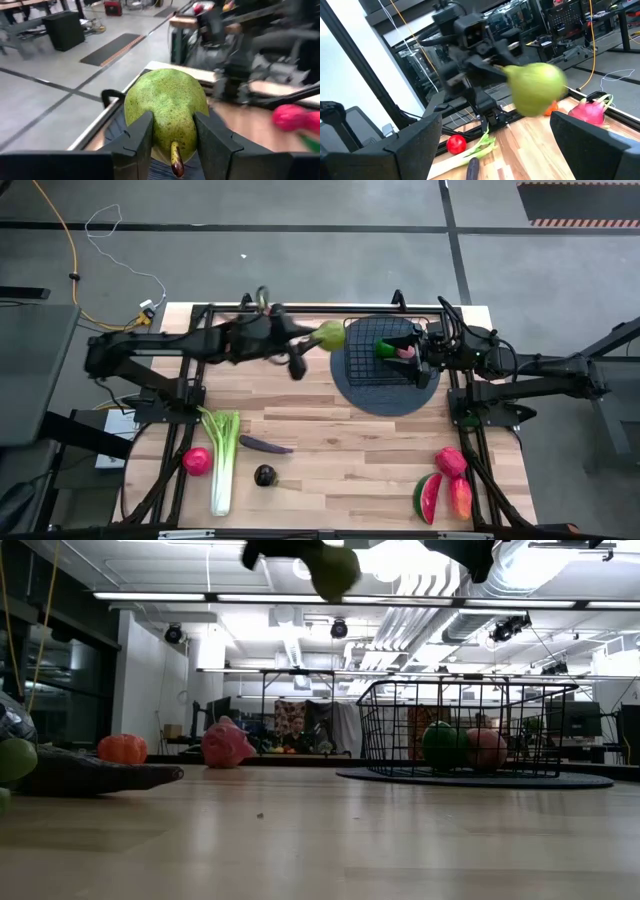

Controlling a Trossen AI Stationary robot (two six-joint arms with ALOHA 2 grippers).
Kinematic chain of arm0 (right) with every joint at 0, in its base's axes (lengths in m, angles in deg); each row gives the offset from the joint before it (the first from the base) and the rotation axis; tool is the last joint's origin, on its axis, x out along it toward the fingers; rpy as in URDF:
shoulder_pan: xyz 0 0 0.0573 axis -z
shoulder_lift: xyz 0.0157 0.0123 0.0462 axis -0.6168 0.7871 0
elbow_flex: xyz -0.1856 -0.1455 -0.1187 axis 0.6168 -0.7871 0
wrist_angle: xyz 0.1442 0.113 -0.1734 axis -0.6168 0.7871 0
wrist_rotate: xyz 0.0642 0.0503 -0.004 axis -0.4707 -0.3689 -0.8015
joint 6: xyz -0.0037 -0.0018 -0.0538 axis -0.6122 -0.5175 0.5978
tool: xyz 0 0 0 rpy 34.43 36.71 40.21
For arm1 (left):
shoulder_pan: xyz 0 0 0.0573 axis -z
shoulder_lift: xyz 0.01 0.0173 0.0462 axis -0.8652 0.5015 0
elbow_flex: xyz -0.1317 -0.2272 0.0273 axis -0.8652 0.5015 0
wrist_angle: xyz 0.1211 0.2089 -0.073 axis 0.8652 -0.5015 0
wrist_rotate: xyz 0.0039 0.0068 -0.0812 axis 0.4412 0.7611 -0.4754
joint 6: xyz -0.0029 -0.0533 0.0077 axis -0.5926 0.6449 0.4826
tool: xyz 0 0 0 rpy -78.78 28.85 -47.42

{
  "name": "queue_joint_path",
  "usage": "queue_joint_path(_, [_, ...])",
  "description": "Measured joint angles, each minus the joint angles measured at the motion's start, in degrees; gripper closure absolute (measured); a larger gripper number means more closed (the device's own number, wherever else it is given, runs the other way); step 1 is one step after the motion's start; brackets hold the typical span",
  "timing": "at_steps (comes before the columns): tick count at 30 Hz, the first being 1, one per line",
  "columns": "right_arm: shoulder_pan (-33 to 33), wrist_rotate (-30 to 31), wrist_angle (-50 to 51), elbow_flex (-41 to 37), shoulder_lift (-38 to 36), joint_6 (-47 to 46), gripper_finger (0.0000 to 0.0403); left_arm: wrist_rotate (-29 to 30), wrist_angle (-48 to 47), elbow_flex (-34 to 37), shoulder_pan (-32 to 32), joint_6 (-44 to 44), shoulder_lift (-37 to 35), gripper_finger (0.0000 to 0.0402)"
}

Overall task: Build produce basket
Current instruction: Put the pear into the wire basket

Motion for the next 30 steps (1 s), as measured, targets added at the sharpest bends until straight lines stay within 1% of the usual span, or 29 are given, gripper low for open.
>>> queue_joint_path(3, [-0.01, 0.02, -0.05, 0.00, 0.02, 0.01, 0.0041, -1.72, -0.12, -3.73, -2.61, -2.80, 5.18, 0.0284])
queue_joint_path(8, [-0.02, 0.02, -0.07, 0.00, 0.00, 0.12, 0.0041, -3.95, -0.17, -7.27, -5.89, -4.77, 12.62, 0.0284])
queue_joint_path(13, [-0.02, 0.02, -0.05, 0.00, 0.00, 0.44, 0.0041, -4.61, 0.95, -8.07, -7.67, -6.77, 18.46, 0.0284])
queue_joint_path(16, [-0.02, 0.02, -0.05, 0.00, 0.00, 0.44, 0.0041, -6.57, 2.39, -8.05, -8.19, -6.66, 21.51, 0.0284])
queue_joint_path(18, [-0.02, 0.02, -0.05, 0.00, -0.01, 0.44, 0.0041, -7.53, 3.86, -8.05, -8.45, -6.42, 23.04, 0.0284])
queue_joint_path(24, [0.00, 0.04, -0.05, 0.00, -0.01, 0.44, 0.0041, -7.46, 6.78, -8.07, -8.43, -8.37, 25.81, 0.0284])
queue_joint_path(30, [0.00, 0.04, -0.05, 0.00, -0.01, -0.44, 0.0041, -5.12, 7.71, -8.05, -8.42, -10.80, 27.91, 0.0284])
